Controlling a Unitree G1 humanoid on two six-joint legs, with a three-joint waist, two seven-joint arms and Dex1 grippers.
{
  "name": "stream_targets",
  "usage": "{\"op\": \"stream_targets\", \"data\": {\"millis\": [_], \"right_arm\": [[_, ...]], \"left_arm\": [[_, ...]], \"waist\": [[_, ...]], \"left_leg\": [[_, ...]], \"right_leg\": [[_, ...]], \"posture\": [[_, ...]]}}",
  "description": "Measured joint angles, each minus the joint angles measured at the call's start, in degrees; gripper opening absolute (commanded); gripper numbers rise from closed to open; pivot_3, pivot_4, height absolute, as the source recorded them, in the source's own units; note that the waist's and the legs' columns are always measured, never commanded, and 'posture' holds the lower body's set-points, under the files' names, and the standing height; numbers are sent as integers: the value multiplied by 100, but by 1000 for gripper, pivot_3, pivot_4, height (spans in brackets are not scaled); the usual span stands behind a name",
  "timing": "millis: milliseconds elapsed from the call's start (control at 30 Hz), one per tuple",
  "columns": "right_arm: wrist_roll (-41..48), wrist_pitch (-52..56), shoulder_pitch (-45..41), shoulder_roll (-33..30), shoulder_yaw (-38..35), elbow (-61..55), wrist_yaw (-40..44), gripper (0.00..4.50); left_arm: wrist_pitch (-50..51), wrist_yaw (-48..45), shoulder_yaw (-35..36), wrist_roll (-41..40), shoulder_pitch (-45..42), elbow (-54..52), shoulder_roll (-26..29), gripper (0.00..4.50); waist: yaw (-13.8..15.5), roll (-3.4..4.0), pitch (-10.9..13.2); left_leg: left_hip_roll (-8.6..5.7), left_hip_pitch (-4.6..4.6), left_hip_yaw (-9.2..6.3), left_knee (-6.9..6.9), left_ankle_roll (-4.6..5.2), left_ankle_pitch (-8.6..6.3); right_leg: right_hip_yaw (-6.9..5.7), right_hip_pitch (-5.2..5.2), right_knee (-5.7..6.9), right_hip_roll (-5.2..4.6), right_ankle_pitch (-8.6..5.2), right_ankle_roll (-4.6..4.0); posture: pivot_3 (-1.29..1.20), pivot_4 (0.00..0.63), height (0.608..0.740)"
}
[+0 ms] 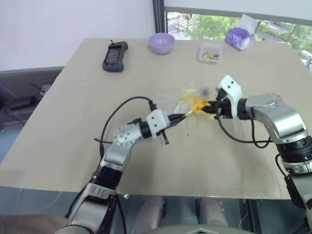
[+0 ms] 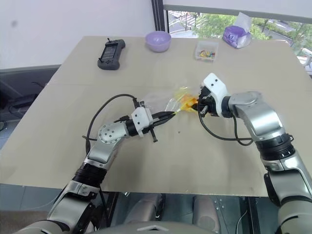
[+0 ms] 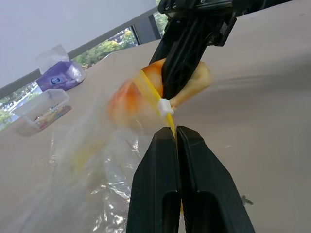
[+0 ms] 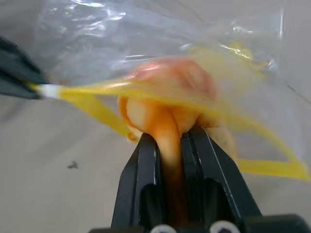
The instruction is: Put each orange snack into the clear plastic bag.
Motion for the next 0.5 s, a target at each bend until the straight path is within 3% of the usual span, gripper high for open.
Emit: {"op": "stream_targets", "data": {"millis": [200, 500], "right_arm": [[510, 313, -93, 116, -293, -127, 255, 166], [232, -144, -90, 417, -357, 64, -208, 166]], "left_arm": [[-67, -108, -9, 0, -6, 0, -9, 0], [-143, -221, -36, -12, -111, 2, -67, 0]], "waist": [[-36, 1, 0], [-11, 1, 0]], "left_leg": [[3, -3, 2, -6, 0, 0], [0, -3, -1, -2, 0, 0]], "right_leg": [[3, -8, -2, 1, 0, 0], [0, -6, 2, 0, 0, 0]], "posture": [[0, 150, 740], [0, 150, 740]]}}
